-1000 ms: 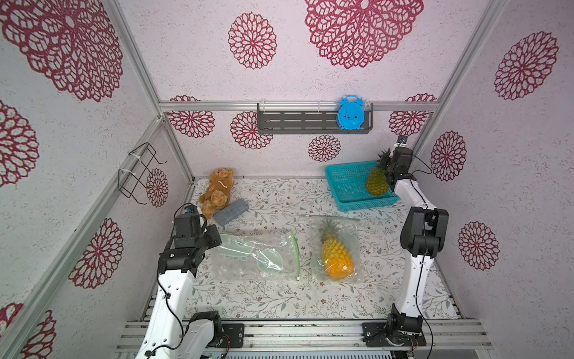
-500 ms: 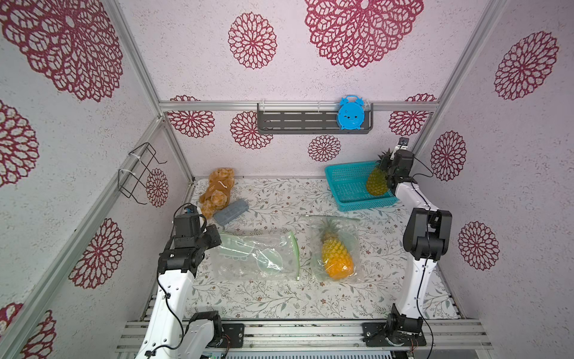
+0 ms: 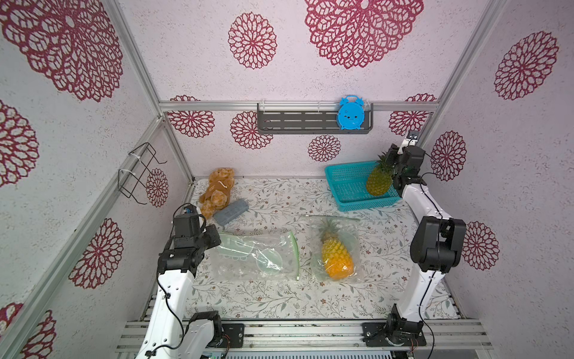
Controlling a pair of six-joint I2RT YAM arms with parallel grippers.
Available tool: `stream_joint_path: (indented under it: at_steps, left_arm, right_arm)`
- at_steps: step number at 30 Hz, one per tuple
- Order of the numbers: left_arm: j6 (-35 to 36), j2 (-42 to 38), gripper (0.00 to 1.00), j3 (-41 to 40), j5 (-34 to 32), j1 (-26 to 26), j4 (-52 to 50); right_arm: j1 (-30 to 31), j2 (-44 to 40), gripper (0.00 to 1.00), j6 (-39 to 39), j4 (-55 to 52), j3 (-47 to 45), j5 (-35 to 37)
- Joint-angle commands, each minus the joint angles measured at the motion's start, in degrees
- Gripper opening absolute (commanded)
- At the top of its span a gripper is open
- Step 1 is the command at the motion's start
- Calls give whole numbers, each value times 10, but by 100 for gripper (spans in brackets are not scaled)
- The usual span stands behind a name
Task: Open the zip-top bag and take out the pineapple
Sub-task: Place the pineapple in the basket, then place the zipper food storage bag at the center of the board.
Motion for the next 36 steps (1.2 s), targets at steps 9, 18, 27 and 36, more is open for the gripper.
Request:
stream_joint_path:
  at_steps: [9, 18, 27, 36]
  left_arm:
    - [5, 0, 0, -6, 0, 8, 6]
    - [1, 2, 0, -6, -21, 9, 0]
    - [-7, 13, 0, -3, -65, 15, -13]
    - [-20, 20, 2, -2, -121, 19, -27]
  right_arm:
    - [-1, -138, 57, 37, 26, -106, -111]
    - [3, -274, 58, 94, 30, -250, -217]
    - [56, -429, 59, 87, -34, -392, -203]
    - [90, -508, 61, 67, -89, -448, -162]
